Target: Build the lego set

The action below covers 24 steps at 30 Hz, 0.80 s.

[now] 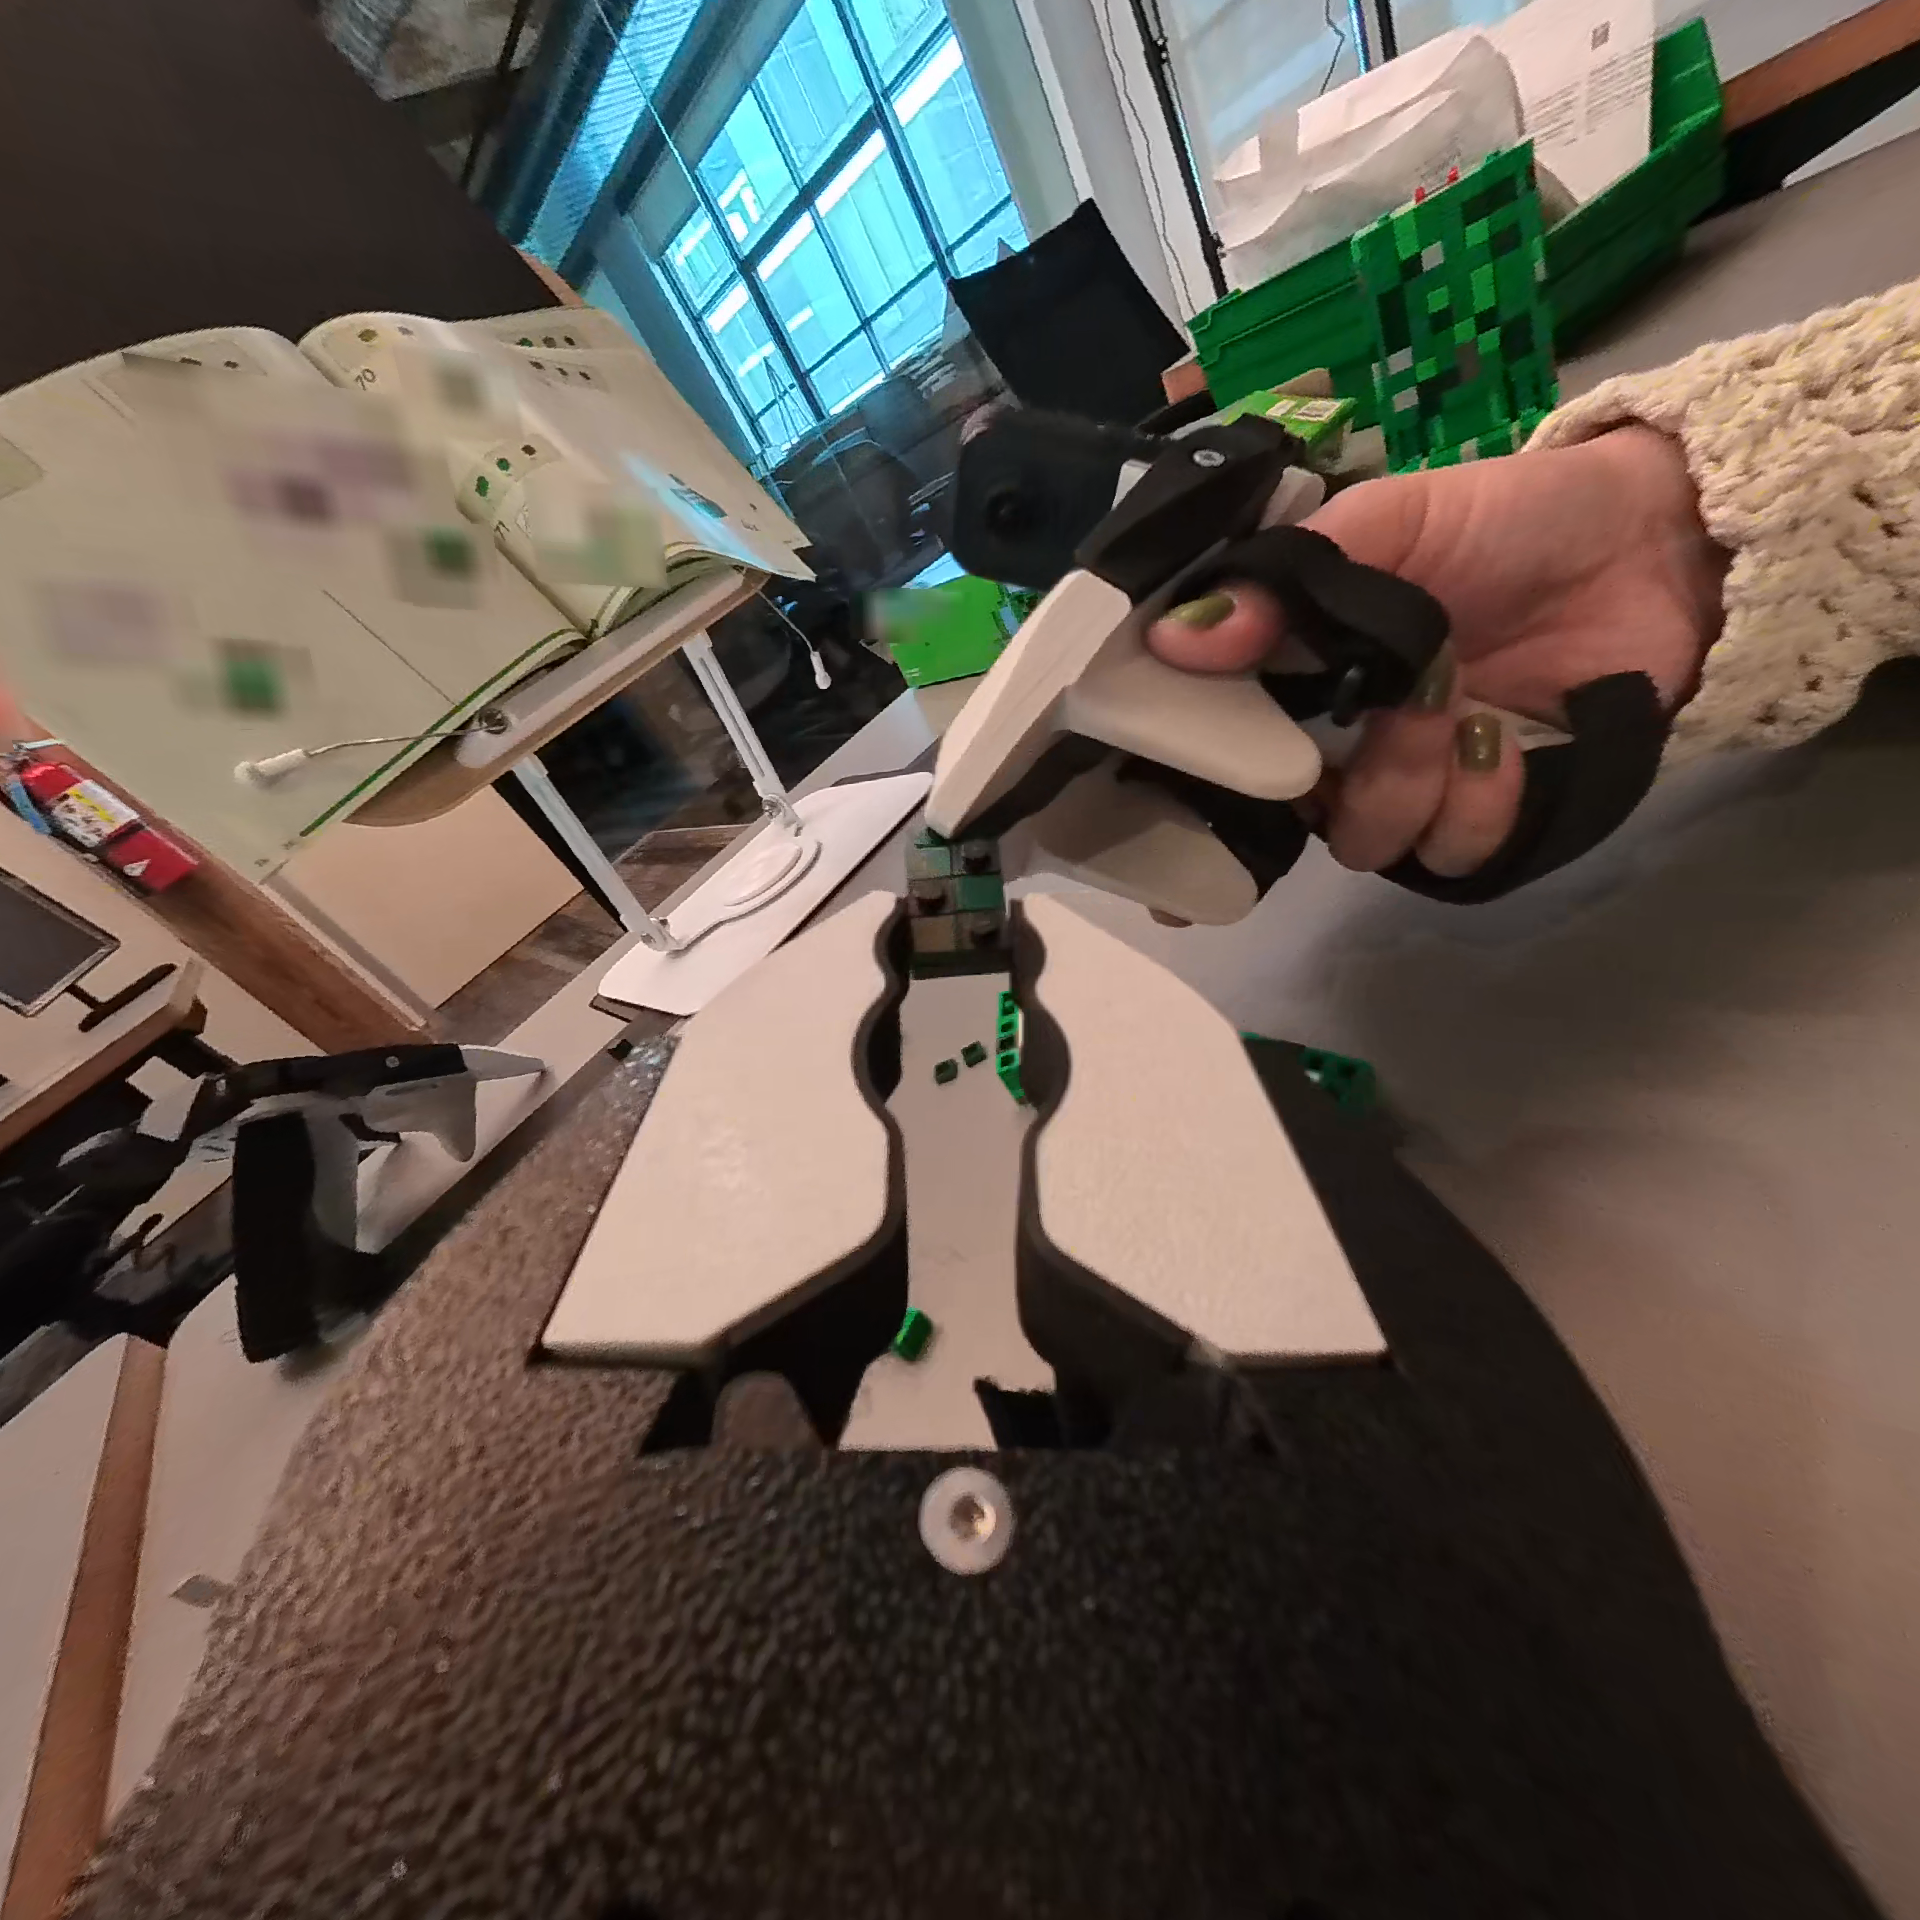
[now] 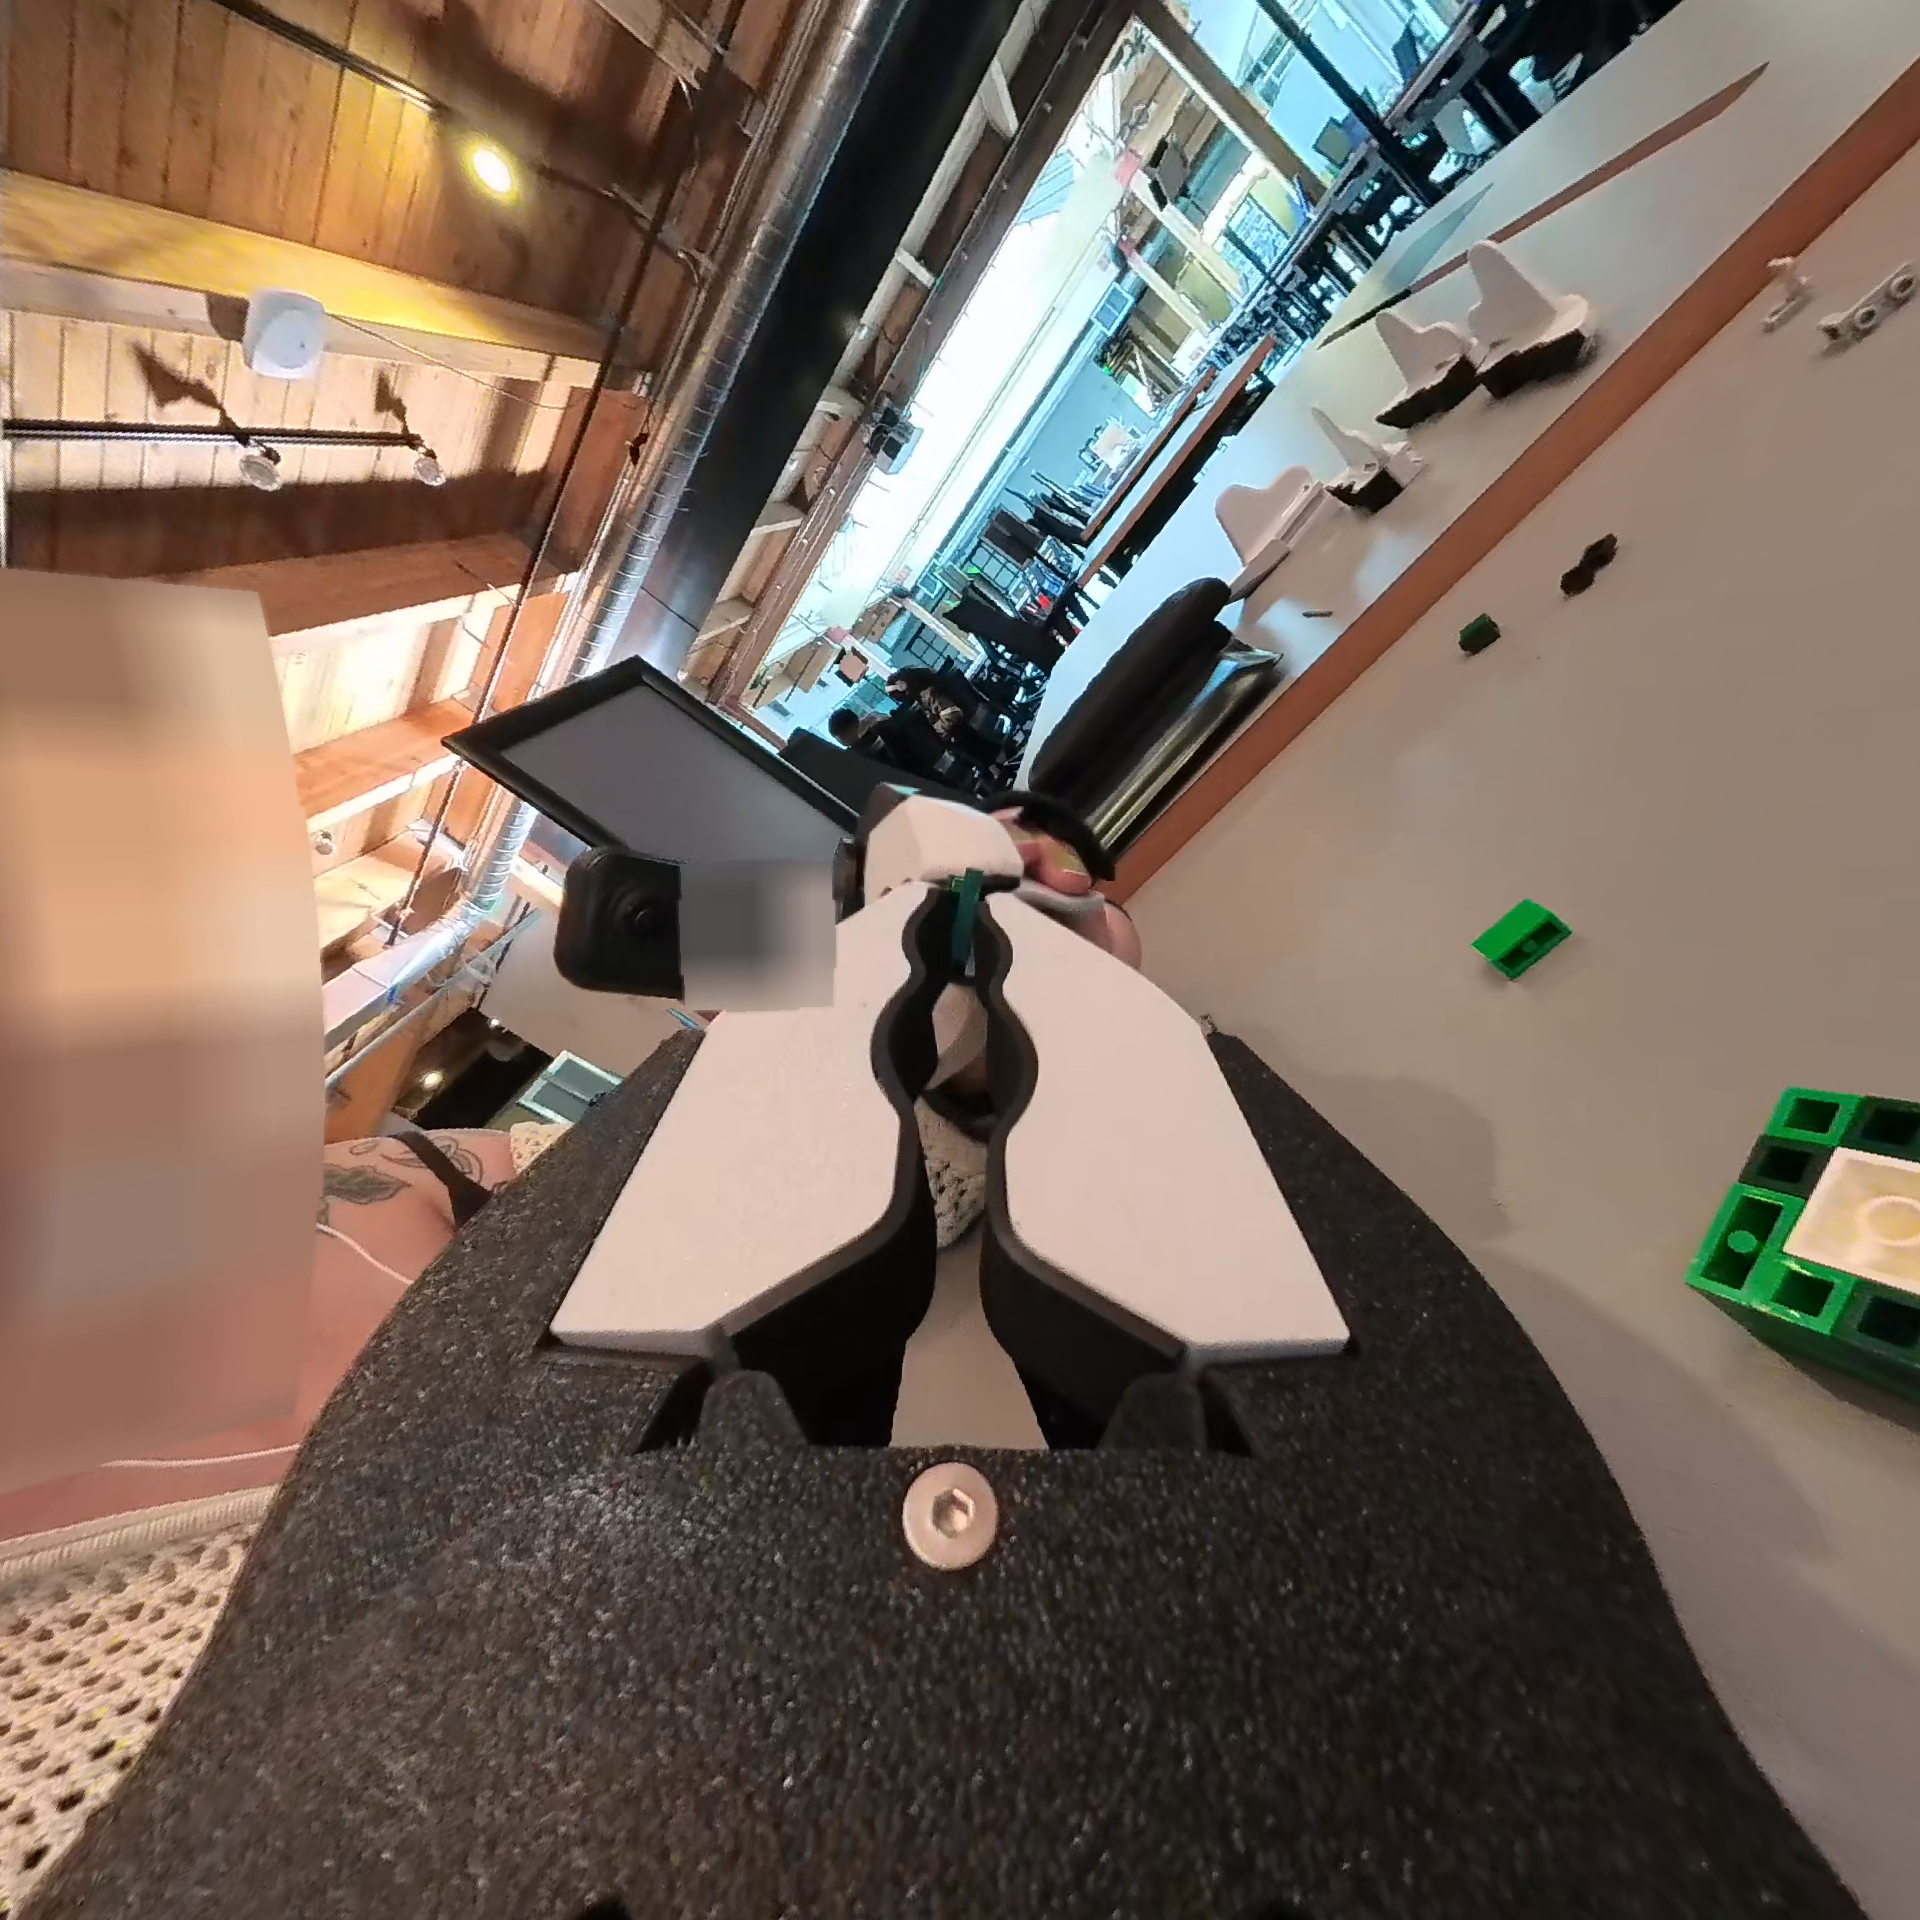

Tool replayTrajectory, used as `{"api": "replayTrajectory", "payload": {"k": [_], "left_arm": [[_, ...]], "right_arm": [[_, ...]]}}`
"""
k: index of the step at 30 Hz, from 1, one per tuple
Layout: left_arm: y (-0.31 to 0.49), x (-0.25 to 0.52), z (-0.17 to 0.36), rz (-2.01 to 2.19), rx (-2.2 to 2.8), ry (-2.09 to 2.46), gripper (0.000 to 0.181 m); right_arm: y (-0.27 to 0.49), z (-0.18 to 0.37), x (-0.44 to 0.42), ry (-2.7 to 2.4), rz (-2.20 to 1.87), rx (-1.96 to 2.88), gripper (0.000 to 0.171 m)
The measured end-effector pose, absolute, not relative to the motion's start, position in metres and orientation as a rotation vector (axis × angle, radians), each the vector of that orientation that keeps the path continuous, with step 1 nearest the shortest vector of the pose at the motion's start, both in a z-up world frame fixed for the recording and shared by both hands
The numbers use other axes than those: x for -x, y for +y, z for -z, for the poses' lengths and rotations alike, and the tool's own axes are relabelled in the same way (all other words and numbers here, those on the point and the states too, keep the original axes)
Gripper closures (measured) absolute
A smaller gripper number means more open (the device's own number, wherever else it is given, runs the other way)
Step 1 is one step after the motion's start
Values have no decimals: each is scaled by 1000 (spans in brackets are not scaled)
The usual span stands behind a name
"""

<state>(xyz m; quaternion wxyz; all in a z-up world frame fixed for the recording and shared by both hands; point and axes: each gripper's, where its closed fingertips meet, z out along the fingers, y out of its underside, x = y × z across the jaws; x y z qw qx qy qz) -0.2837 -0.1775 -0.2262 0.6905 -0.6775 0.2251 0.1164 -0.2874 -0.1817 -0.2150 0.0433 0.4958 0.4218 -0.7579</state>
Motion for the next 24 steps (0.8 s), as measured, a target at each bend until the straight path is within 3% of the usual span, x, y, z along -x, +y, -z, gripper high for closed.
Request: {"api": "replayTrajectory", "payload": {"k": [6, 9, 11, 18, 24], "left_arm": [[-177, 284, 229, -215, 1545, 503, 165], [-179, 288, 231, -165, 1567, 498, 165], [-180, 293, 234, -136, 1601, 499, 164], [-199, 323, 246, 29, 1657, 509, 165], [-210, 349, 254, 103, 1713, 457, 165]], "right_arm": [[-178, 216, 289, 1439, 2377, -1562, 165], [-154, 204, 293, 1684, 2594, -1705, 145], [-140, 202, 292, 1932, 2620, -1798, 143], [-123, 211, 309, 2465, 2337, -1996, 144], [-123, 209, 384, 2785, 1936, -1746, 144]]}}
